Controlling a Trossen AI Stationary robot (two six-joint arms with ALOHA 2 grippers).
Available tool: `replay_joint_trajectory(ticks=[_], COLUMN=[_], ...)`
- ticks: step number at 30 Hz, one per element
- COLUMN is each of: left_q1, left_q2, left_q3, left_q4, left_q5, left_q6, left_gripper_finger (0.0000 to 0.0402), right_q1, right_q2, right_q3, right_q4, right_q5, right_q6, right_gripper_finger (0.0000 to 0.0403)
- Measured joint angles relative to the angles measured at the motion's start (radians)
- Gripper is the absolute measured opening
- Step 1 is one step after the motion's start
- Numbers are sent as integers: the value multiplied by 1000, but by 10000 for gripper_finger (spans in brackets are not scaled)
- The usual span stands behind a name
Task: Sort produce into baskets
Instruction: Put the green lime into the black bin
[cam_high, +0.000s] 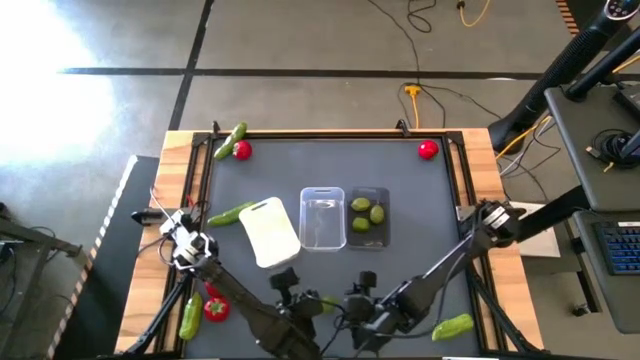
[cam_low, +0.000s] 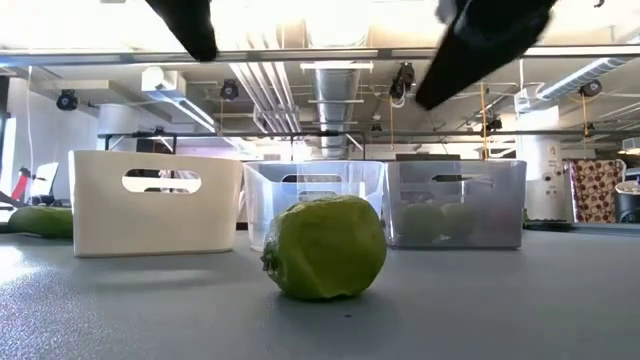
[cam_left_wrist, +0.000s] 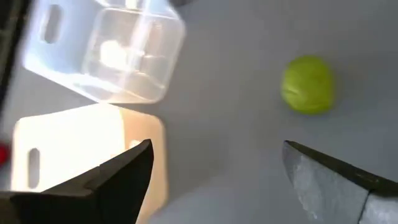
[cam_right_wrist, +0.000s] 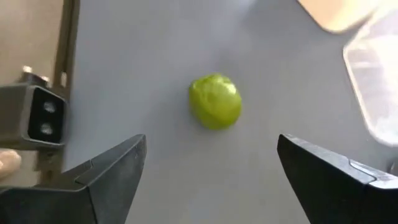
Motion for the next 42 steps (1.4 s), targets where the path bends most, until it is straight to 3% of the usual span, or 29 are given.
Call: replay_joint_trajectory(ticks=[7,11,15,22,31,35,38,42], left_q1=[-62,-99,-142,-213,-229,-205,-185,-129], left_q2=[-66,-149,-265,-496,-748,-836,-890,-946], left_q3=[-125,-257,-395,-664,-999,-1044,-1050,-1051], left_q4=[-8,-4,13,233,597,600,600,595], left_q5=[34,68,84,37,-123,-132,-148,-152], left_q6=[-153,-279,-450,-676,-666,-644,-627,-532], left_gripper_finger=[319,317,317,317,317,317,317,317], right_q1=[-74,-120,-141,-153,-159,-159,-159,-160], right_q2=[59,108,150,171,160,84,-32,-200], right_q3=[1,1,-1,-1,-1,-2,-2,-5], right_q4=[132,209,205,238,235,215,145,-50], right_q5=[-40,-166,-182,-241,-245,-246,-228,-72], right_q6=[-170,-208,-217,-297,-261,-206,-195,-182], right_gripper_finger=[344,335,325,303,210,156,144,146])
